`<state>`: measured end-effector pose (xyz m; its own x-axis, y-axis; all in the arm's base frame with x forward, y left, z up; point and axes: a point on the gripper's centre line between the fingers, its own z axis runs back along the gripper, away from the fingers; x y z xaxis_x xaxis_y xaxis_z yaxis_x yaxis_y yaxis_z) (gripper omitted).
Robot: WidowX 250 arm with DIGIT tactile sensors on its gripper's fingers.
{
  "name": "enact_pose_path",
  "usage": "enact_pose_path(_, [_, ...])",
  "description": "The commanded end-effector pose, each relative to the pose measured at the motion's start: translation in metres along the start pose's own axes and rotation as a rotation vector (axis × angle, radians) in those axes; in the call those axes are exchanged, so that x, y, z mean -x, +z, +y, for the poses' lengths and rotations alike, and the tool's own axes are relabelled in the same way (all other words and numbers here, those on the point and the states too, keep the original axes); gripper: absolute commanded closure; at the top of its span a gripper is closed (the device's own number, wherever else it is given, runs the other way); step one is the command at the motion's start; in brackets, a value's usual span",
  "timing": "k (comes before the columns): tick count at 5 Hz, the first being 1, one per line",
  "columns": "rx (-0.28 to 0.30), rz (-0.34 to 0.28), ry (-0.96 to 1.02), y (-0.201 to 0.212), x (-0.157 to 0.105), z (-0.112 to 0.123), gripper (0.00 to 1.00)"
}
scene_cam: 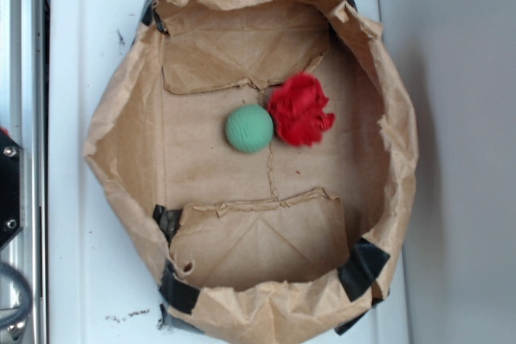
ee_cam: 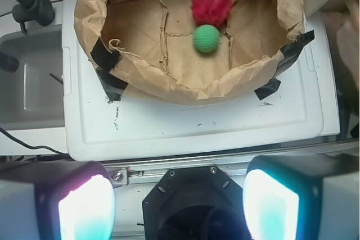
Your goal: Grab the green ball.
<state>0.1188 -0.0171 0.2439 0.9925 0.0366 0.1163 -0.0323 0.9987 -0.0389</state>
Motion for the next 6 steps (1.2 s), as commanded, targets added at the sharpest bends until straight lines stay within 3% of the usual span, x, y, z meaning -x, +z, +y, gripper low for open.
enact_pose_path(1, [0.0,0.0,0.0,0.0,0.0,0.0,0.0])
enact_pose_path(2, [0.028,0.001,0.072,0.033,-0.056,0.047,0.0])
enact_pose_path(3, [0.052,0.033,0.06,0.016,-0.108,0.096,0.0])
enact_pose_path(4, [0.049,0.017,0.004,-0.02,-0.158,0.143,0.0])
enact_pose_path(6, [0.049,0.017,0.004,-0.02,-0.158,0.143,0.0])
